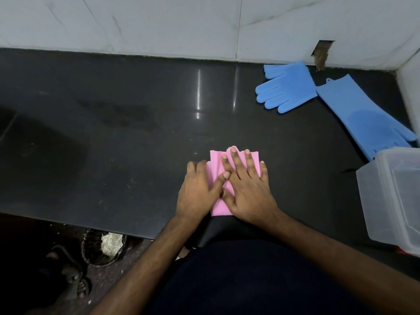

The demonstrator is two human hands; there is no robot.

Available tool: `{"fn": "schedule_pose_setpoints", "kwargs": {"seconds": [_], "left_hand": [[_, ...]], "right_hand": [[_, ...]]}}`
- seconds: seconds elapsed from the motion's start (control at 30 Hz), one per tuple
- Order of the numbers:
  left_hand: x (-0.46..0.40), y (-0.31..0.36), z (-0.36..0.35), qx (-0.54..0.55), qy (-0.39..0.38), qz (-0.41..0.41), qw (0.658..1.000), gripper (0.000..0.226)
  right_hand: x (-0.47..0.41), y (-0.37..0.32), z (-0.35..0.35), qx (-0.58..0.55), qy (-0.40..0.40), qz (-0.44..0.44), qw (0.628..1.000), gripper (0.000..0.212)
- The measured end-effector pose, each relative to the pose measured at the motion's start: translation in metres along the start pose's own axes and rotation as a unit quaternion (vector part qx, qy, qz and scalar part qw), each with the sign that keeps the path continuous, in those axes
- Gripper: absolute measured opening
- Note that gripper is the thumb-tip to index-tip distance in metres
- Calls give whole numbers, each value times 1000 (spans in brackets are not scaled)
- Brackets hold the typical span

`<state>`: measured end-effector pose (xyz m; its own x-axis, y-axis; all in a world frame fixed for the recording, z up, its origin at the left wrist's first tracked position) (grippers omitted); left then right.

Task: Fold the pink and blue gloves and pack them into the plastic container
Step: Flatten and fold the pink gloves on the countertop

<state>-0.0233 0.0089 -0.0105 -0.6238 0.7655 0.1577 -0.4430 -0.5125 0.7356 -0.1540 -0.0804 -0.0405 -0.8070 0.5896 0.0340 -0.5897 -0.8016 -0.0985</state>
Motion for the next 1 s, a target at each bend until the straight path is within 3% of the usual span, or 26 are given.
{"fn": "schedule_pose_setpoints", "kwargs": {"seconds": [0.27,0.43,0.7,1.0], "left_hand": [[-16,-3,-7,-14,8,6,1000,38],[-15,-1,-17,-130,60,-34,989,37],[-21,-6,-10,-39,40,-30,998,31],[-24,-7,-8,-6,34,-17,999,36]], "right_hand": [[0,0,3,4,1,-5,1000,79],[1,1,5,-3,9,-14,1000,75],[6,11,13,-75,4,-24,997,74],[20,11,5,-42,-14,-80,996,84]]}}
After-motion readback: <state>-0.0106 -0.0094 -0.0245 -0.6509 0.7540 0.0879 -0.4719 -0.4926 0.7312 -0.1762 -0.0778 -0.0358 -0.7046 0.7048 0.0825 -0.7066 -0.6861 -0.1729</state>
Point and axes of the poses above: each hand's wrist, its own x-axis away from the middle knuckle, its own z-axis out of the back of the hand, y = z × x, the point moved 3 cm from there along -x, towards the middle knuckle, and after that the axes turned 9 degrees about x, right-handed, at the moved point
